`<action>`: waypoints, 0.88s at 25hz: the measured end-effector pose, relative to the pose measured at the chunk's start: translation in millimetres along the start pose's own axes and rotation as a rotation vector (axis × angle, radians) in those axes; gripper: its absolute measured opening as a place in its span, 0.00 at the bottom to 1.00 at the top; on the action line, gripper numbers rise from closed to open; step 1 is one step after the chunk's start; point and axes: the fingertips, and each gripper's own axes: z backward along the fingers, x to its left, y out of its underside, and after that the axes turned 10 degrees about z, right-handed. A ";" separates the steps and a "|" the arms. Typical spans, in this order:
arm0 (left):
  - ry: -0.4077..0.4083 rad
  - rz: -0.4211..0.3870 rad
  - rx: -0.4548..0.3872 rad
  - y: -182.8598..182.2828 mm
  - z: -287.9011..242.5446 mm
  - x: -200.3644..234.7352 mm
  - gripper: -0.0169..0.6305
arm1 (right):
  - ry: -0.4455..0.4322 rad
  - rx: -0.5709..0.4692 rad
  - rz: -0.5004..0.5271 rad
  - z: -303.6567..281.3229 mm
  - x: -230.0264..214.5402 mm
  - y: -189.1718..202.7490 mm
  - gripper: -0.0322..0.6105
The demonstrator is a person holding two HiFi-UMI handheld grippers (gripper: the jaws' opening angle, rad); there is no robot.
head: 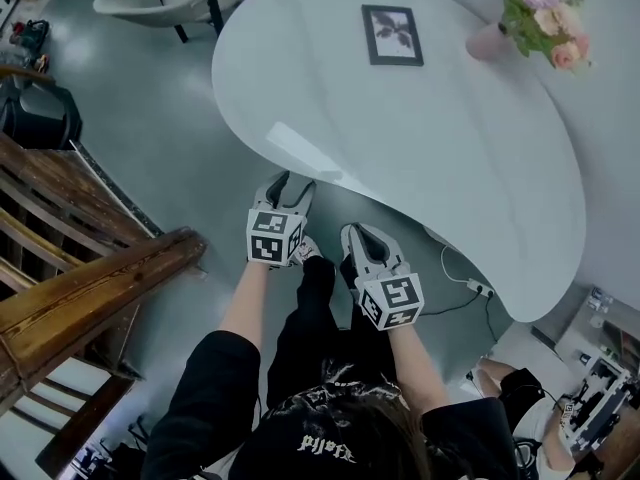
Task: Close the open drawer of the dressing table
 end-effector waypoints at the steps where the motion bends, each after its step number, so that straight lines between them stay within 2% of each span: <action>1: -0.003 -0.002 0.002 0.8 4.2 -1.9 0.38 | -0.002 -0.005 0.002 2.0 0.4 -2.6 0.09; 14: -0.020 -0.028 -0.042 -6.3 61.1 -43.5 0.38 | -0.016 -0.067 0.017 28.3 -5.0 -33.7 0.09; 22: -0.034 -0.005 -0.107 -17.9 91.9 -68.4 0.38 | -0.022 -0.103 0.051 40.9 -14.2 -56.9 0.09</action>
